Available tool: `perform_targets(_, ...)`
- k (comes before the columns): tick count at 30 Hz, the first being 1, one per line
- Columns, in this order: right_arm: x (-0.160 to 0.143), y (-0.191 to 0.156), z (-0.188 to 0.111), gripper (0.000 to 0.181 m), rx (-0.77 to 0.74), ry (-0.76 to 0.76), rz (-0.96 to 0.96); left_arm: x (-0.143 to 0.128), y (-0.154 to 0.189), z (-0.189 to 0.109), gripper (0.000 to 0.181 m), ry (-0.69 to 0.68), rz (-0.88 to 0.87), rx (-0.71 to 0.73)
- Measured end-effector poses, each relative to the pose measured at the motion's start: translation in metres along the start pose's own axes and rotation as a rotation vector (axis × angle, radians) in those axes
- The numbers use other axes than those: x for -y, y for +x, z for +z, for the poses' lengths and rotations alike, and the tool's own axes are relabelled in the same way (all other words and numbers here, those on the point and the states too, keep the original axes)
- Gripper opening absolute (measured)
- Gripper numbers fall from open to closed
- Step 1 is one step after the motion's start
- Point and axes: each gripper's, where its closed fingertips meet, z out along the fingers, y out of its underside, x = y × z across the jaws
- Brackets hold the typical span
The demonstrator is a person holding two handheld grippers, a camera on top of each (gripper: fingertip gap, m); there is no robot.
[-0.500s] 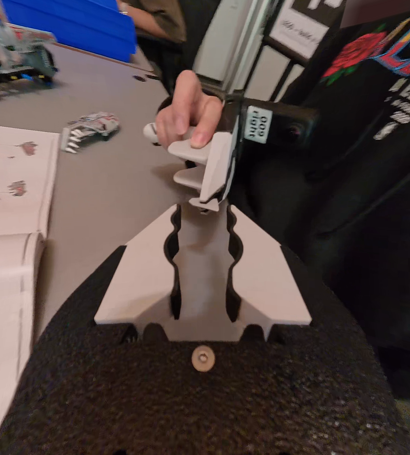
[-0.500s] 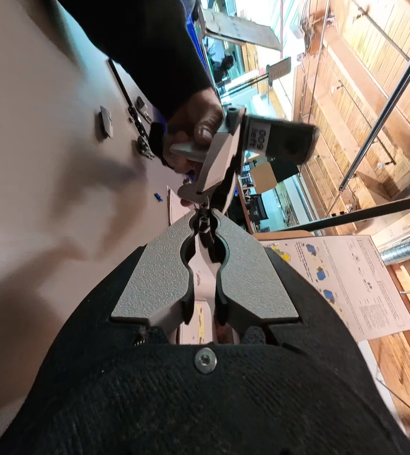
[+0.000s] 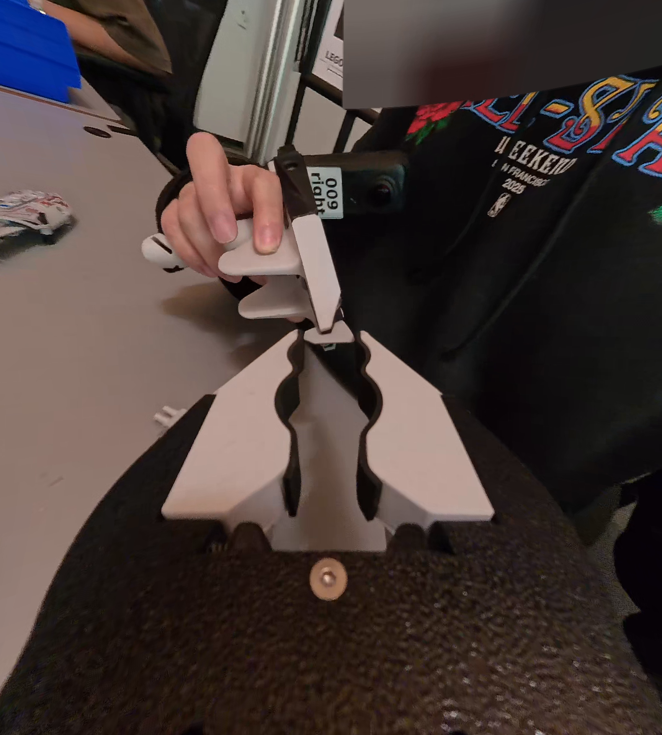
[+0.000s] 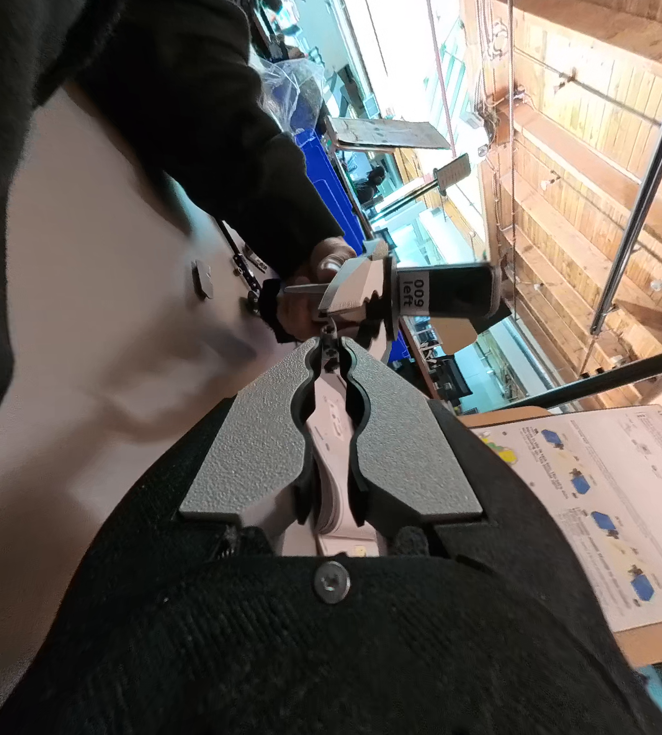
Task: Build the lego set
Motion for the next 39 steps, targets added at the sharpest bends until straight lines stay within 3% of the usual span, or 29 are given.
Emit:
perform_targets(3,-0.009,0.002,-0.001,0.006,0.012,-0.008,0.070,-0.004,-0.009,-0.005,0.023,-0.007,0.017,0.068)
perform_targets(6,-0.020,0.009,-0.003,0.025,-0.014,-0.019,0.193,-0.008,-0.024,-0.013,0.023,-0.014,0.023,0.185)
perform_targets(9,-0.046,0.004,-0.005,0.030,0.045,-0.137,0.361,-0.019,-0.050,-0.026,0.023,-0.083,0.044,0.410)
perform_targets(13,-0.090,-0.017,-0.020,0.033,0.172,-0.440,0.630,-0.036,-0.081,-0.041,0.023,-0.249,0.135,0.769)
perform_targets(16,-0.099,-0.033,-0.027,0.037,0.245,-0.541,0.831,-0.053,-0.093,-0.045,0.023,-0.414,0.173,0.950)
perform_targets(23,-0.102,-0.054,-0.020,0.037,0.258,-0.631,1.059,-0.072,-0.103,-0.027,0.022,-0.466,0.077,1.002)
perform_targets(33,-0.109,-0.056,-0.016,0.036,0.190,-0.705,1.089,-0.073,-0.101,-0.022,0.030,-0.410,-0.006,0.965)
perform_targets(39,-0.109,-0.057,-0.016,0.035,0.185,-0.728,1.067,-0.074,-0.096,-0.030,0.028,-0.485,0.064,0.937)
